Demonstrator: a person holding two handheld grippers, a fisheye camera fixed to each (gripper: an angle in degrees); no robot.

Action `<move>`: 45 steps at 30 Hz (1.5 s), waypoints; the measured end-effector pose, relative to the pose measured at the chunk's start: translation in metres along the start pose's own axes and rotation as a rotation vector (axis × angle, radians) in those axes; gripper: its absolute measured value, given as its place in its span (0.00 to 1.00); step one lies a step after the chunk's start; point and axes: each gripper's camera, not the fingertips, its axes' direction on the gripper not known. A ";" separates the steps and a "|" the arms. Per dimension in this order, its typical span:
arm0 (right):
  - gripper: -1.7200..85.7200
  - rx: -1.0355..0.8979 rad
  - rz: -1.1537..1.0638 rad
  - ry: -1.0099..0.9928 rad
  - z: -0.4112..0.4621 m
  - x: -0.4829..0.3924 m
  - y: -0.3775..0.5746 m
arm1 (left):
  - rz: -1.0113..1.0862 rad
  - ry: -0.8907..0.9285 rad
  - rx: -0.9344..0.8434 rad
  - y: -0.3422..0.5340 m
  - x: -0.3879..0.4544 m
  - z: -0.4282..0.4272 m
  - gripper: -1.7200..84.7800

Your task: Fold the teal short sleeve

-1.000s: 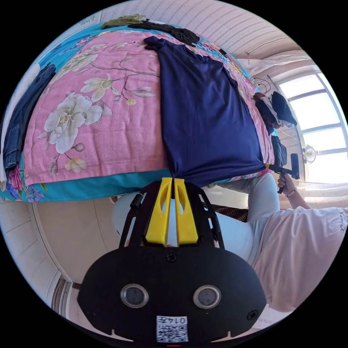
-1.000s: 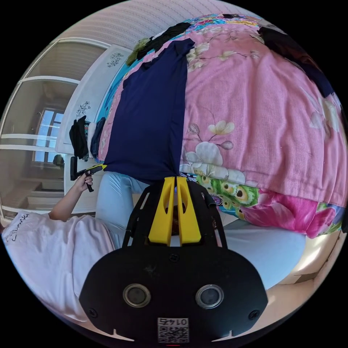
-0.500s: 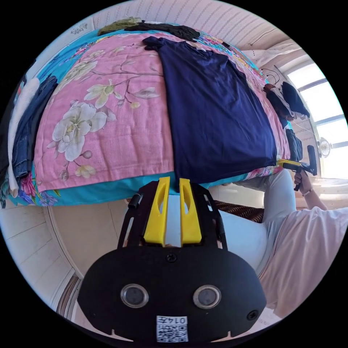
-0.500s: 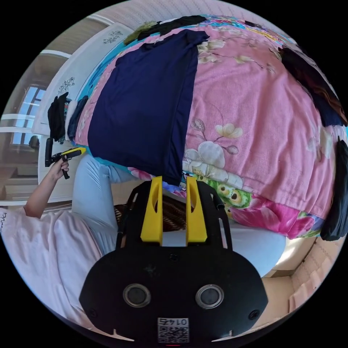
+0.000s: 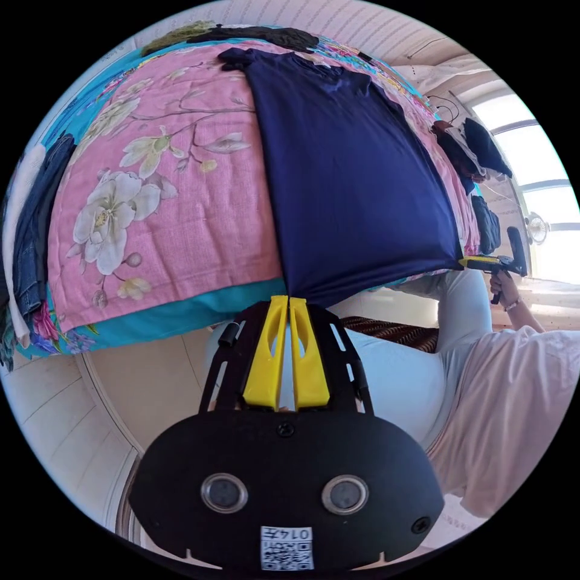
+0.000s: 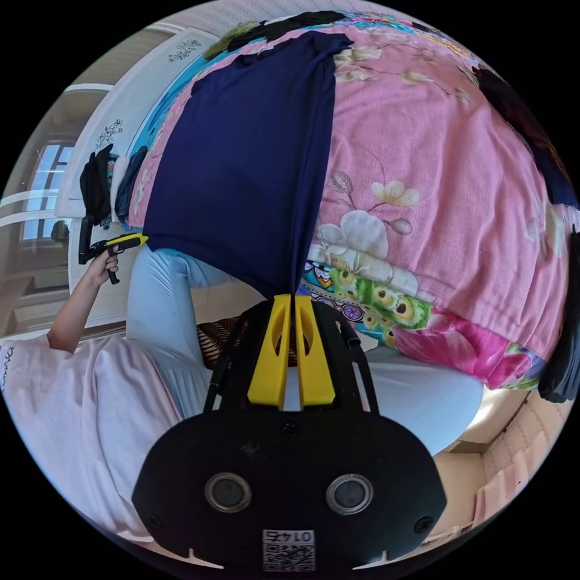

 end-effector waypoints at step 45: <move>0.11 0.614 0.150 -0.194 -0.141 0.170 -0.205 | 0.518 -0.063 0.360 -0.544 0.294 -0.036 0.08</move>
